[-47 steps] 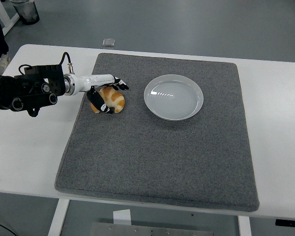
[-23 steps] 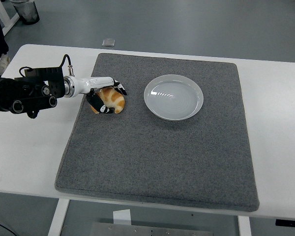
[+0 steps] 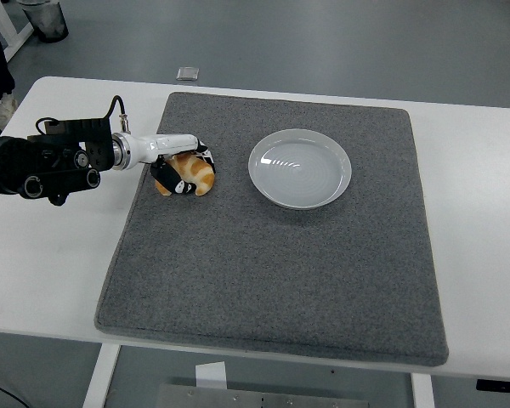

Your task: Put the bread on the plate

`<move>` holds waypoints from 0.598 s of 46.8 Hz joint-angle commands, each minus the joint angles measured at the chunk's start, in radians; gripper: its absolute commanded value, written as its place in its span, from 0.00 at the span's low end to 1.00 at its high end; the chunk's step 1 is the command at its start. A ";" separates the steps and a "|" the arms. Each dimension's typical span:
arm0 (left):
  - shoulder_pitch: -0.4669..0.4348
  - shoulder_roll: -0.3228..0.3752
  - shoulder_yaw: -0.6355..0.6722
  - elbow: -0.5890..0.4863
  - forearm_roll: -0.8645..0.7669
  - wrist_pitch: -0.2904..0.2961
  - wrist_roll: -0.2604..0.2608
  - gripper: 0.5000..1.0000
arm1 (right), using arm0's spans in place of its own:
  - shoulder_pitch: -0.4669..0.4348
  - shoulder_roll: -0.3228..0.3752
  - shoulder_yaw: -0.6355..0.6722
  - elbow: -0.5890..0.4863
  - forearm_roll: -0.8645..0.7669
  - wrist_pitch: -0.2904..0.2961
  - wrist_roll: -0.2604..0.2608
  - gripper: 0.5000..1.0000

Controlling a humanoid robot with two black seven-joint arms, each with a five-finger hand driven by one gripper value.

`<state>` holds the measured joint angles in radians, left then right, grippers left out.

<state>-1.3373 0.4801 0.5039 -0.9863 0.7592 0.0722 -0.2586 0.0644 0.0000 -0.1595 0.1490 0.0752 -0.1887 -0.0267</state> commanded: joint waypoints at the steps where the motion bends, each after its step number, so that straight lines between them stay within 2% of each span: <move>1: -0.006 -0.001 -0.002 0.000 0.008 0.004 -0.001 0.00 | 0.000 0.000 0.000 0.000 0.000 0.000 -0.001 0.90; 28: -0.052 0.000 -0.005 -0.009 0.014 0.012 -0.010 0.00 | 0.000 0.000 0.000 0.000 0.000 0.000 0.001 0.90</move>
<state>-1.3794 0.4802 0.4986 -0.9955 0.7731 0.0874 -0.2644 0.0644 0.0000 -0.1595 0.1493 0.0752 -0.1887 -0.0268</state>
